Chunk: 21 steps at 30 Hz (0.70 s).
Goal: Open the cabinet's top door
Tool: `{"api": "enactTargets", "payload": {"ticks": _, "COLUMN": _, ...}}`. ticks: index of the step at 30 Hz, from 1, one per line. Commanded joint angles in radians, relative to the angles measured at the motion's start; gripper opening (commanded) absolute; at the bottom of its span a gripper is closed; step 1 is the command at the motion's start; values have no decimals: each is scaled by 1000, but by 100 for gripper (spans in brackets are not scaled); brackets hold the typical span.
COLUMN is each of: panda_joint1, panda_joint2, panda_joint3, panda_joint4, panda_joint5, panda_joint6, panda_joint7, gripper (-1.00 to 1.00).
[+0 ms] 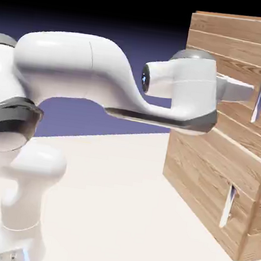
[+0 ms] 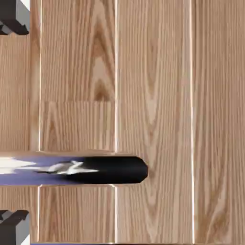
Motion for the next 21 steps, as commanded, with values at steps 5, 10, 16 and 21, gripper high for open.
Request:
{"api": "enactTargets", "payload": {"ticks": 5, "panda_joint1": 78, "panda_joint2": 0, "panda_joint3": -70, "panda_joint4": 56, "panda_joint5": -99, "panda_joint6": 0, "panda_joint7": 75, "gripper": 0}}
{"api": "enactTargets", "payload": {"ticks": 10, "panda_joint1": 255, "panda_joint2": 32, "panda_joint3": -200, "panda_joint4": 184, "panda_joint5": -99, "panda_joint6": 1, "panda_joint7": 71, "gripper": 0}}
{"api": "enactTargets", "payload": {"ticks": 16, "panda_joint1": 110, "panda_joint2": 56, "panda_joint3": -96, "panda_joint4": 72, "panda_joint5": -58, "panda_joint6": -58, "panda_joint7": 76, "gripper": -100}}
{"api": "enactTargets", "payload": {"ticks": 21, "panda_joint1": -71, "panda_joint2": 72, "panda_joint3": 44, "panda_joint4": -54, "panda_joint5": 4, "panda_joint6": -122, "panda_joint7": 76, "gripper": -100}}
